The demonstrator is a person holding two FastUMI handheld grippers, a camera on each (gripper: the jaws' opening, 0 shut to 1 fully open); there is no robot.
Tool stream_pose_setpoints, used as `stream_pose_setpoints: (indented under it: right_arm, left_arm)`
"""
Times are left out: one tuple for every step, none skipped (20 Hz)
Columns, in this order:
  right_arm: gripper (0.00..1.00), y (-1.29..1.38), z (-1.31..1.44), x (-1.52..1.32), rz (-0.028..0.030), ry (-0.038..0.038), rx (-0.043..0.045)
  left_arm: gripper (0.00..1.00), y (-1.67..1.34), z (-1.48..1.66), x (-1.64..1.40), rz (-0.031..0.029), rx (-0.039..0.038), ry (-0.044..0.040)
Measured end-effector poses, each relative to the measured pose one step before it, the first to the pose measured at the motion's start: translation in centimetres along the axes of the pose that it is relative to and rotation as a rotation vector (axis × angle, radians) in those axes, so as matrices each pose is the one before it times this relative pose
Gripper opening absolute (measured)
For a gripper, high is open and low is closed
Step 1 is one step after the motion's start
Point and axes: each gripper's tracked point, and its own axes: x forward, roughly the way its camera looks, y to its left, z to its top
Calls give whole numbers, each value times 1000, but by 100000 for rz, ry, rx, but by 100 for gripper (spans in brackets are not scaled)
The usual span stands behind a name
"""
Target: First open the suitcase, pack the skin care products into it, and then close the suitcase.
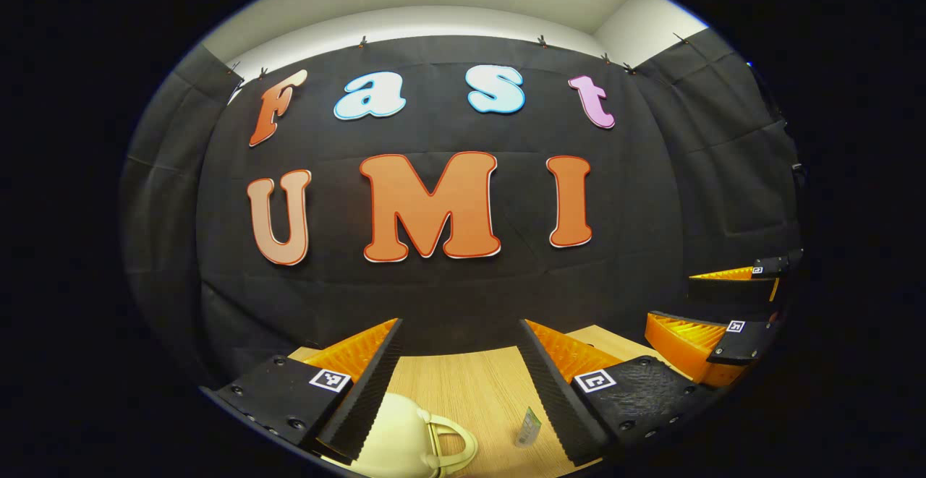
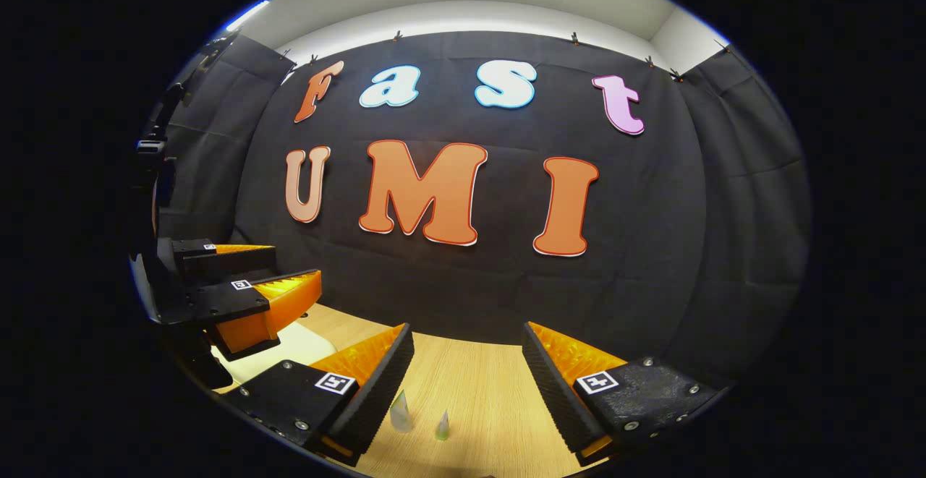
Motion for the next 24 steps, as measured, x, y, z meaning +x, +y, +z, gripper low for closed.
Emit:
stream_pose_setpoints:
  right_arm:
    - [96, -126, 76, -74, -124, -12, 258]
    - [96, -133, 170, -132, -421, -455, 7]
    - [96, -398, 91, -190, -742, -400, -347]
    - [95, -321, -53, -99, -701, 41, -446]
    - [95, -308, -108, -138, -807, 199, -192]
    - [95, -291, 45, -175, -400, -191, 167]
    - [96, -272, 213, -144, -547, -523, 20]
    - [95, -213, 87, -138, -304, 8, -350]
    - [95, -171, 48, -45, -467, -357, -596]
    - [96, -269, 60, -182, -405, -108, -798]
    - [95, -181, -52, -55, -439, -19, -738]
    - [95, -296, -71, -129, -429, 135, -592]
    - [95, -225, -57, -23, -476, 106, -356]
    - [95, -195, -68, -25, -102, 179, -197]
    - [95, -161, -102, 23, -232, 1, -199]
    - [96, -161, 45, 16, -86, 236, -188]
    - [96, -227, 58, 48, -159, -162, -74]
    - [96, -245, 96, 45, -320, 12, 7]
    - [96, -262, 55, -50, -314, -165, 254]
    - [96, -262, 75, -135, -299, -229, 173]
    - [96, -283, -7, -169, -447, -236, -34]
    - [96, -261, 90, -160, -487, -329, -253]
    - [96, -327, -117, -105, -519, -88, -574]
    - [99, -351, -146, -105, -571, 27, -433]
  left_arm:
    - [96, -362, 5, -93, -896, 73, 93]
    - [97, -320, 94, 8, -772, -265, -31]
    - [96, -407, 0, 34, -1047, 93, 186]
    - [97, -401, 122, 174, -793, 540, 18]
    - [96, -241, 159, 142, -629, 501, -258]
    - [97, -275, 174, 210, -751, -7, -327]
    - [98, -435, 121, 225, -706, -513, -216]
    - [98, -396, 183, 138, -792, -769, 81]
    - [99, -341, 76, 79, -726, -543, -159]
    - [98, -244, 164, 179, -318, -56, -147]
    - [98, -226, 167, 121, -375, -15, -381]
    - [99, -160, 200, 139, -173, 98, -330]
    - [98, -298, -48, 240, -467, 38, -57]
    - [99, -165, 103, 155, -150, 193, 12]
    - [98, -201, 27, 220, -277, -255, 94]
    - [98, -179, 194, 267, -300, -550, 163]
    - [99, -269, 80, 362, -348, -595, -21]
    - [98, -226, 202, 245, -233, -362, 209]
    - [99, -176, 118, 376, -162, -184, -11]
    - [99, -228, 147, 322, -11, -297, 215]
    - [99, -80, 97, 145, -19, -504, 33]
    - [99, -134, 68, 108, 73, -527, 399]
    - [99, -144, -69, 80, 41, -447, 196]
    - [99, -175, -72, 127, 56, -154, 633]
